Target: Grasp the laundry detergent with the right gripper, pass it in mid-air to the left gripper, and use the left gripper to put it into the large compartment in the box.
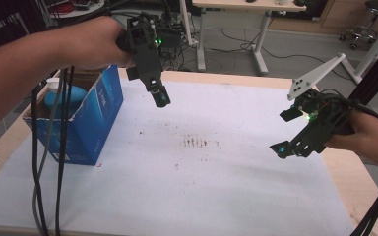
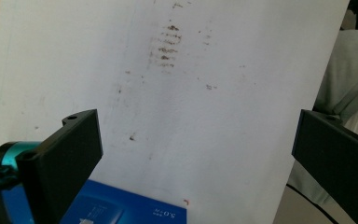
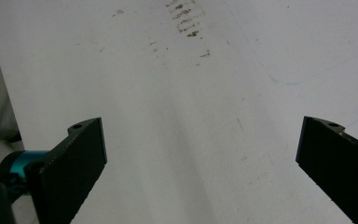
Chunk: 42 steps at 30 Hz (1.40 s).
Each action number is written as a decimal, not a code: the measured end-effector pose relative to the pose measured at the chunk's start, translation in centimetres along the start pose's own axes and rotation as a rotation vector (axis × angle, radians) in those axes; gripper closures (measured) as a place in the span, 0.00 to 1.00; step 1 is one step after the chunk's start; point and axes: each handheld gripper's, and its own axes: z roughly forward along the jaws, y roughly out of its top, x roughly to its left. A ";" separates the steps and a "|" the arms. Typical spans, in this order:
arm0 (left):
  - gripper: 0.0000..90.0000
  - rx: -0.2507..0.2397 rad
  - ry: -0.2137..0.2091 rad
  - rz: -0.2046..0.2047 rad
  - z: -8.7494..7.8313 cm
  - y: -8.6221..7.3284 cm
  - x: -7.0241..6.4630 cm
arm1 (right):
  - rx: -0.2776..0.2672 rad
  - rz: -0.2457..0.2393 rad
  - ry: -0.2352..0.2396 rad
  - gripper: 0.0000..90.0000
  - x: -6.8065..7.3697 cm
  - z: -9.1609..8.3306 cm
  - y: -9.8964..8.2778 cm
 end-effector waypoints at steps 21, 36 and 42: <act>0.02 -0.014 -0.076 0.051 5.5 2.0 -0.3 | 0.026 -0.004 0.014 0.01 -0.1 1.3 0.4; 0.02 -0.019 -0.082 0.051 6.2 1.8 -0.4 | 0.037 -0.013 0.020 0.01 0.1 1.9 0.6; 0.02 -0.017 -0.088 0.041 6.3 1.6 -0.3 | 0.032 -0.012 0.021 0.01 0.1 1.9 0.6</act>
